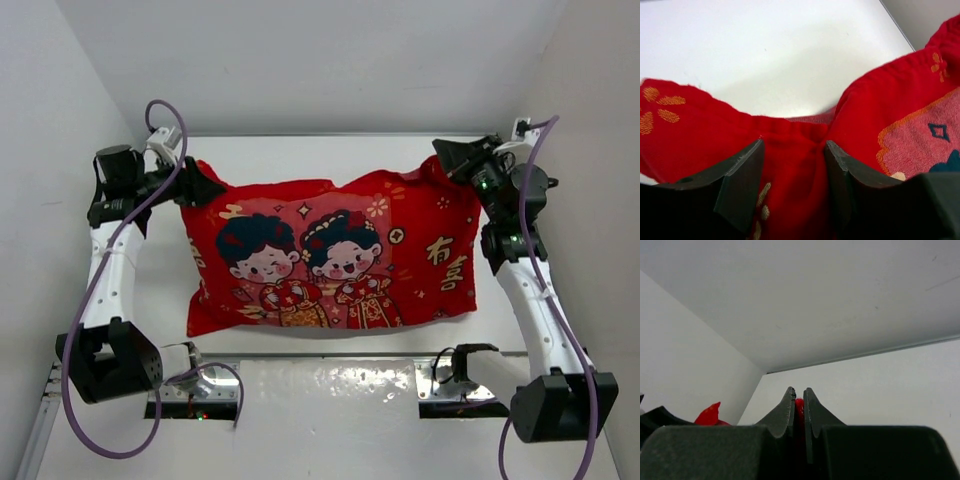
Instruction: Put the pillow into the pillowcase
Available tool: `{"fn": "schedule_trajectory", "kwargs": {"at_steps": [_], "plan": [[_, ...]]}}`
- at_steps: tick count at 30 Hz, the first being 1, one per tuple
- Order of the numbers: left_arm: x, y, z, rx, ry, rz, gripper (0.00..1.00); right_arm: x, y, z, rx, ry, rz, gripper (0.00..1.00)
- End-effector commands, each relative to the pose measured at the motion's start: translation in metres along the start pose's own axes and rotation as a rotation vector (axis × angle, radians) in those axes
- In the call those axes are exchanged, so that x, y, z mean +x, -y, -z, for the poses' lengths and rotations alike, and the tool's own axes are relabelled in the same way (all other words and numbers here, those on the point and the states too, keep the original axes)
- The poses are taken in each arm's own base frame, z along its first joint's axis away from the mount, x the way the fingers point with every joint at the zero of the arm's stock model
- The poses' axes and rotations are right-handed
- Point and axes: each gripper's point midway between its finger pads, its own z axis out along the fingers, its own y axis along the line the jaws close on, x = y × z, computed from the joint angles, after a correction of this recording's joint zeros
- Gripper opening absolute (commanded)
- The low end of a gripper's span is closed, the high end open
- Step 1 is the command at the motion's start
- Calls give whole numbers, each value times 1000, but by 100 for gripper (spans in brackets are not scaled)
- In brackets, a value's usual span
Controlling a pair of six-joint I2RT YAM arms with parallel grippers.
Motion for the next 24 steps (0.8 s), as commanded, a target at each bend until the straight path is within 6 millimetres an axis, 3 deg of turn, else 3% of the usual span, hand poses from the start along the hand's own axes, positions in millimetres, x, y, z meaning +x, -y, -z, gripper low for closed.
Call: {"fn": "schedule_trajectory", "kwargs": {"at_steps": [1, 6, 8, 10, 11, 13, 15, 16, 18, 20, 22, 24], "plan": [[-46, -2, 9, -51, 101, -107, 49, -25, -30, 11, -71, 76, 74, 0], [-78, -12, 29, -139, 139, -148, 54, -24, -28, 14, -55, 64, 93, 0], [-78, -11, 29, -135, 137, -139, 53, -24, -27, 14, -54, 67, 88, 0], [-76, -9, 28, -118, 131, -127, 43, -23, -27, 14, -54, 65, 86, 0], [-75, -8, 27, -110, 129, -131, 31, -22, -27, 14, -54, 64, 85, 0], [-65, -9, 24, -98, 94, -106, 29, -24, -28, 14, -56, 65, 90, 0], [-47, -14, 23, -104, 25, -79, 45, -24, -26, 15, -46, 62, 103, 0], [-42, -23, 20, -120, -7, -75, 68, -25, -26, 15, -46, 60, 111, 0], [-26, -51, 20, -229, -73, -21, 97, -25, -28, 17, -51, 60, 121, 0], [-19, -76, 26, -310, -63, 36, 100, -23, -29, 17, -60, 52, 124, 0], [-38, -94, 30, -357, 48, 55, 100, -20, -29, 19, -60, 42, 125, 0], [-53, -93, 27, -321, 131, 56, 100, -18, -27, 21, -56, 36, 127, 0]]}}
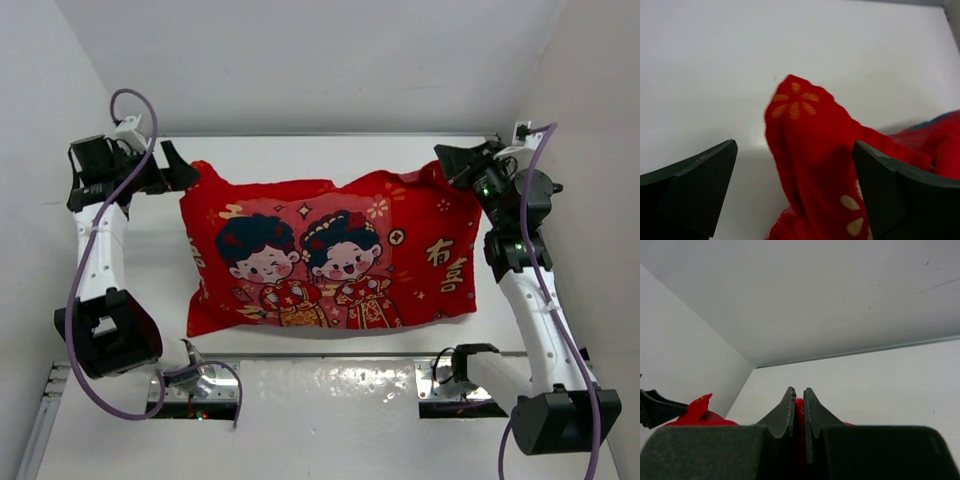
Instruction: Put the pillow into the pillowcase
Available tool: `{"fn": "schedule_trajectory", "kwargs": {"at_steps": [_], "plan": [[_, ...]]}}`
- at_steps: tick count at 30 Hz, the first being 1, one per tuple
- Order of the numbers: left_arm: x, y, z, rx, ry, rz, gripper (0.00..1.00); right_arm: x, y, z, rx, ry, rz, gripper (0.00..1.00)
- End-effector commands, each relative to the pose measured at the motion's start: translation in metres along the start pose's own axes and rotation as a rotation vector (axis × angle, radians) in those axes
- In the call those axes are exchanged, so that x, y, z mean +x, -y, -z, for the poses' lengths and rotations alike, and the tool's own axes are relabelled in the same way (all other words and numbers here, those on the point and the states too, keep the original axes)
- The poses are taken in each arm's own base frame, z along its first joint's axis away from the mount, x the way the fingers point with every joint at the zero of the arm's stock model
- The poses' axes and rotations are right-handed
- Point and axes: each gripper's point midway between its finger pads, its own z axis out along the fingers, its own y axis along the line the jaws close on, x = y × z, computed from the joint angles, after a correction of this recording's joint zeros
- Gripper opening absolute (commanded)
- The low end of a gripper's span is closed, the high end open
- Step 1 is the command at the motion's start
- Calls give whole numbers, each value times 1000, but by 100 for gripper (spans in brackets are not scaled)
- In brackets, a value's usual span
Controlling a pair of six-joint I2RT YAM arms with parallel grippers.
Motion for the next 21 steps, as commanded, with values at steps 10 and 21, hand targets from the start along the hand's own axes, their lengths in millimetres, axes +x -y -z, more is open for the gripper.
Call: {"fn": "schedule_trajectory", "kwargs": {"at_steps": [10, 21], "plan": [[3, 51, -26, 337, 9, 131, 99, -11, -9, 17, 9, 25, 92, 0], [8, 11, -37, 111, 16, 60, 100, -16, -13, 15, -1, 26, 101, 0]]}}
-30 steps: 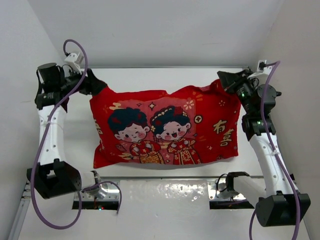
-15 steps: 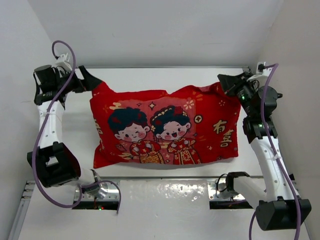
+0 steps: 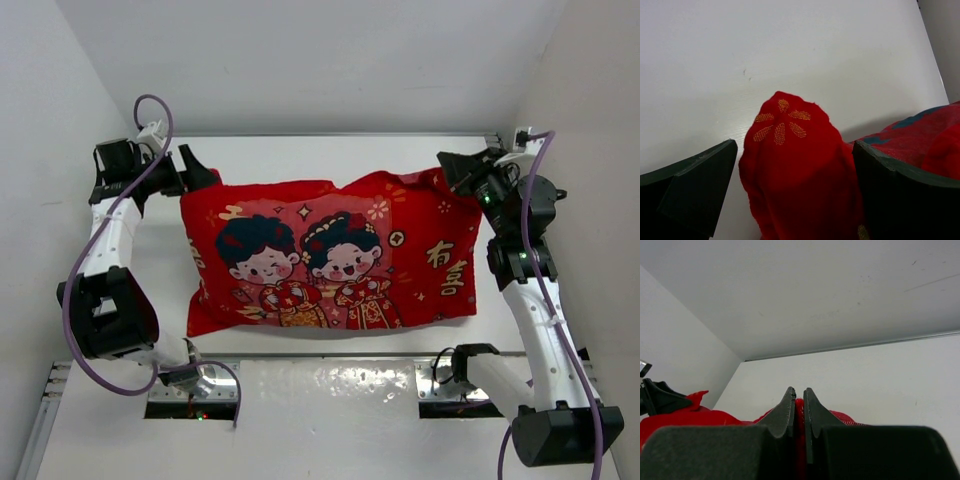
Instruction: Put the pillow into the pillowcase
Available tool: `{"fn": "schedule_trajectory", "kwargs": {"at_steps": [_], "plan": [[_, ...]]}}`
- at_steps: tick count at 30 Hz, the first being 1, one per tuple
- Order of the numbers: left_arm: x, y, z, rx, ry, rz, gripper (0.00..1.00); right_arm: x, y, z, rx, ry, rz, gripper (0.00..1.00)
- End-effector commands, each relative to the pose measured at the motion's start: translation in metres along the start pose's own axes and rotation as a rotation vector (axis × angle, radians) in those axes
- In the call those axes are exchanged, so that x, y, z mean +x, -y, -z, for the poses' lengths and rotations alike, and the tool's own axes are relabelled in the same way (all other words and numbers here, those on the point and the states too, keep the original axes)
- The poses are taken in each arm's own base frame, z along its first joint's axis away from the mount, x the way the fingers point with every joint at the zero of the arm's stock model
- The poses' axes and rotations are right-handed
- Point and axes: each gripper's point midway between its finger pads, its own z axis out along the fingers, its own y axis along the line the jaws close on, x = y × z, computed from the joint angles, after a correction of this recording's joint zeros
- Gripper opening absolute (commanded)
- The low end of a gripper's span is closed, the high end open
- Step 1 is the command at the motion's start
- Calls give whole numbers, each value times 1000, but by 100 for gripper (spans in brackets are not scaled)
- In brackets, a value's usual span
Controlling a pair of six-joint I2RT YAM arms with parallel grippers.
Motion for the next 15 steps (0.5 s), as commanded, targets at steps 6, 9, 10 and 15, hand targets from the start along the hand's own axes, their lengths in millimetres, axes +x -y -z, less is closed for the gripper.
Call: {"fn": "schedule_trajectory", "kwargs": {"at_steps": [6, 9, 10, 15], "plan": [[-16, 43, 11, 219, 13, 38, 31, -19, -10, 0, -20, 48, 41, 0], [-59, 46, 36, 223, 123, 19, 0, -25, -10, -3, -15, 59, 50, 0], [-80, 48, 48, 209, 171, -19, 0, -28, -8, -5, -5, 66, 51, 0], [-173, 60, 129, 70, 431, -234, 0, -88, -5, -5, 45, 198, 97, 0]]}}
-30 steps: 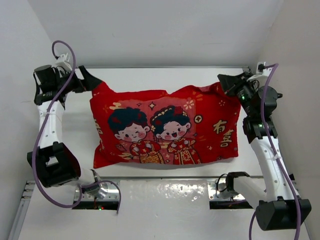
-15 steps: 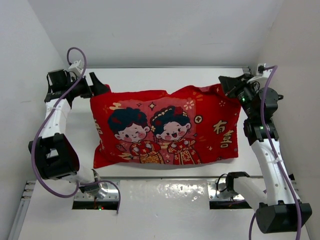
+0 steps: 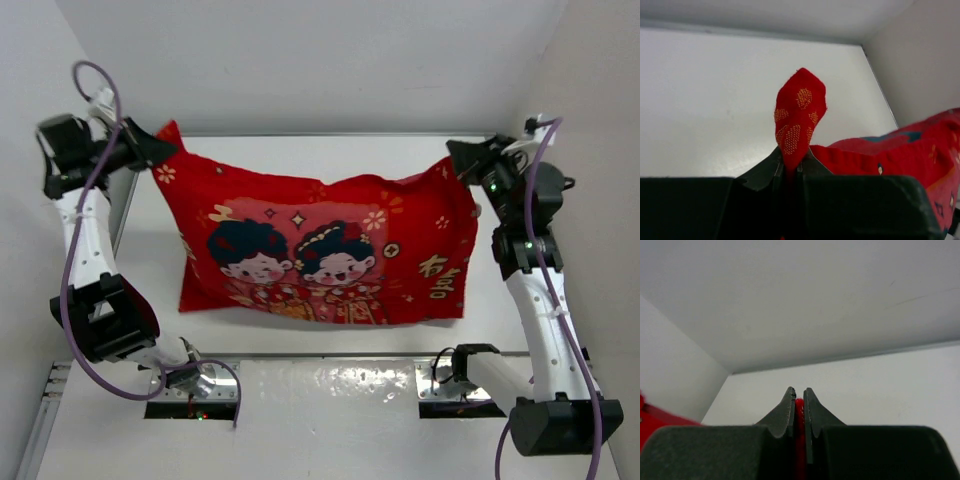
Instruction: Put the pillow into the pillowcase
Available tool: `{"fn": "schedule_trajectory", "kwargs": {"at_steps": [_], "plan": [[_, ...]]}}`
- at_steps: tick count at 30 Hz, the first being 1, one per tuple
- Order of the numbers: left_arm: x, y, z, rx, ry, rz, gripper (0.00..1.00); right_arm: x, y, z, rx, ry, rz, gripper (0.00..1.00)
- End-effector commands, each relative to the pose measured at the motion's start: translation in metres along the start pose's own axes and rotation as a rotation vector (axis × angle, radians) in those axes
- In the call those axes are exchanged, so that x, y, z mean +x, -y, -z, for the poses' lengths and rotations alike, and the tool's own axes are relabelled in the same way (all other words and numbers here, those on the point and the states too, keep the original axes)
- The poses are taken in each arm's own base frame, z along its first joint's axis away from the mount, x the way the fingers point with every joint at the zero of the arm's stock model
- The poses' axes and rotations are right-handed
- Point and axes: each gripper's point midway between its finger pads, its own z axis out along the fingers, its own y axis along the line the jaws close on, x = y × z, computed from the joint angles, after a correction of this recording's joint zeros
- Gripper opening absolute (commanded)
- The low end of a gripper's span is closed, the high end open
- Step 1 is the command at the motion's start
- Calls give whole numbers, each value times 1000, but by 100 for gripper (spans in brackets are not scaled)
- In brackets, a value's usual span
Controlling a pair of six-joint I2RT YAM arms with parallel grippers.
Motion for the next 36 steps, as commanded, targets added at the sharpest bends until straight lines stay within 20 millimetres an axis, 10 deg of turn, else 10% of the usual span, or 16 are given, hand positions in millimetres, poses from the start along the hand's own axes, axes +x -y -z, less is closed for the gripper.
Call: {"fn": "schedule_trajectory", "kwargs": {"at_steps": [1, 7, 26, 31, 36], "plan": [[-129, 78, 70, -21, 317, -409, 0, -82, -2, -1, 28, 199, 70, 0], [-190, 133, 132, -122, 483, -664, 0, -142, 11, 6, 67, 322, 61, 0], [-221, 178, 178, -237, 607, -793, 0, -219, -9, 52, 133, 490, 200, 0], [-200, 138, 153, -230, 528, -614, 0, -200, 15, 8, 131, 347, 95, 0], [-148, 23, 107, -370, 401, -293, 0, -130, 41, -53, 157, 131, -12, 0]]}}
